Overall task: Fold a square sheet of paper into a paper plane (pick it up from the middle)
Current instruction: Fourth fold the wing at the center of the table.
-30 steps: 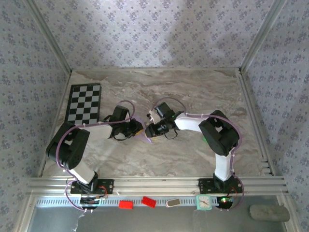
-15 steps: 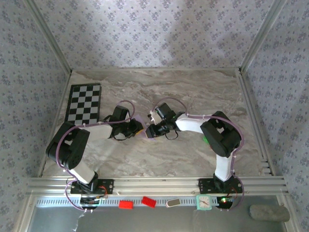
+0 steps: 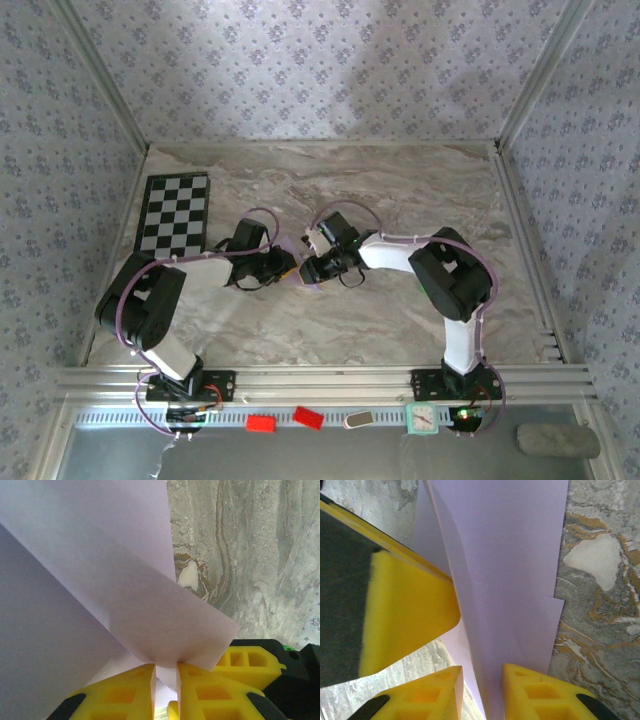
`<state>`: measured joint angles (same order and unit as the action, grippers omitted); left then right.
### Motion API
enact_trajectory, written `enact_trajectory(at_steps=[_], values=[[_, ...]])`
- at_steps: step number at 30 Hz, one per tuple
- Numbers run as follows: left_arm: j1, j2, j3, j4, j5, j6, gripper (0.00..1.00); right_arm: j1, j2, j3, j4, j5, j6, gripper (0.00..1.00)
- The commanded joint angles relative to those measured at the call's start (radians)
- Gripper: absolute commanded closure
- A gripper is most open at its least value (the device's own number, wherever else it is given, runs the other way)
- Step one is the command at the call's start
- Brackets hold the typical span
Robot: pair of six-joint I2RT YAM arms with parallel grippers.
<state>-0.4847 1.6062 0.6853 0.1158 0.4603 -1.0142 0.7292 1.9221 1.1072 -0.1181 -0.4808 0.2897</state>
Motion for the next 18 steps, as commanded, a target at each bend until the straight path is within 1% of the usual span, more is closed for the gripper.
enact_trajectory(at_steps=[1, 4, 10, 15, 18], values=[[-0.006, -0.021, 0.008, -0.010, 0.002, -0.001, 0.82, 0.006, 0.022, 0.028, -0.029, 0.017, -0.036, 0.74], [-0.005, -0.021, 0.010, -0.010, 0.003, -0.001, 0.82, 0.007, 0.025, 0.029, -0.029, 0.007, -0.045, 0.78], [-0.004, -0.032, 0.016, -0.021, -0.002, 0.002, 0.82, 0.001, 0.028, 0.022, -0.020, -0.048, -0.053, 0.90], [-0.003, -0.058, 0.015, -0.043, -0.016, 0.012, 0.82, -0.022, 0.026, 0.007, 0.013, -0.140, -0.031, 0.97], [-0.002, -0.080, 0.008, -0.051, -0.025, 0.018, 0.82, -0.039, 0.025, -0.007, 0.042, -0.208, -0.005, 0.99]])
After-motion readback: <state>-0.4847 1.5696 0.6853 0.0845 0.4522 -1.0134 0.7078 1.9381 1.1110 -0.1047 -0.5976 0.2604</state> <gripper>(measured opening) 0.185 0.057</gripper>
